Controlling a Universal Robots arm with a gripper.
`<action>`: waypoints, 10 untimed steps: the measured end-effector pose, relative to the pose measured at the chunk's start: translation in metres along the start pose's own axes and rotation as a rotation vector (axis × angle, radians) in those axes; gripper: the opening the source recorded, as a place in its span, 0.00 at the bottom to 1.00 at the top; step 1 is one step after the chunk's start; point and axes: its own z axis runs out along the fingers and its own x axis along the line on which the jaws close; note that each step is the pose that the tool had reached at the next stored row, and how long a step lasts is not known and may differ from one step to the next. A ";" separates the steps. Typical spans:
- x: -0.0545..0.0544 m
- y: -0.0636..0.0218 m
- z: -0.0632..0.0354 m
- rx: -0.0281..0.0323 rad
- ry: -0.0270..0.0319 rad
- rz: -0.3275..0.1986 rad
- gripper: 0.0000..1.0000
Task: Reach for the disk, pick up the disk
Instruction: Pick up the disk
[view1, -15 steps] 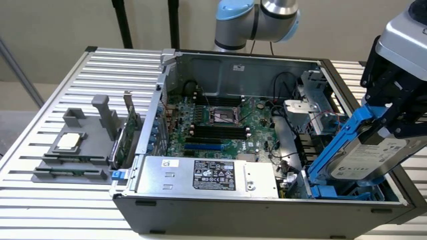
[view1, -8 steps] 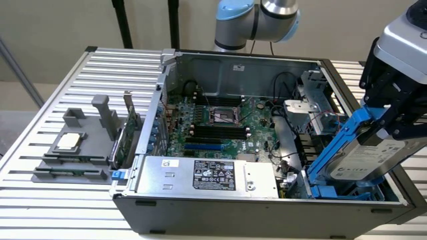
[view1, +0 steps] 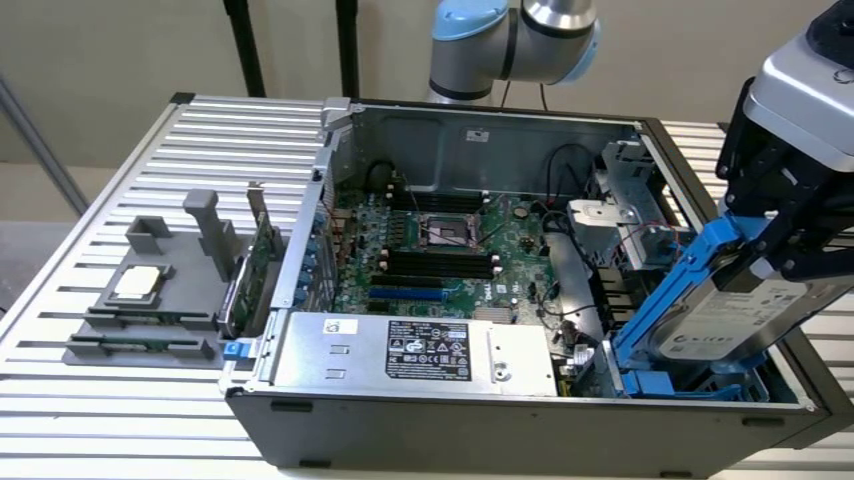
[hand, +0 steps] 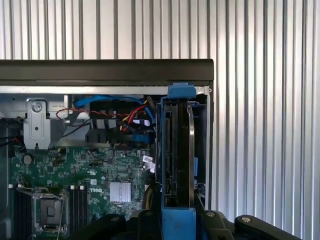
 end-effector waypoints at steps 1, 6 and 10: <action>0.000 0.0000 0.0001 0.0000 0.0000 0.000 0.33; 0.002 0.0000 0.0012 0.0000 0.0004 -0.002 0.33; 0.002 0.0011 0.0017 0.0001 0.0001 -0.003 0.33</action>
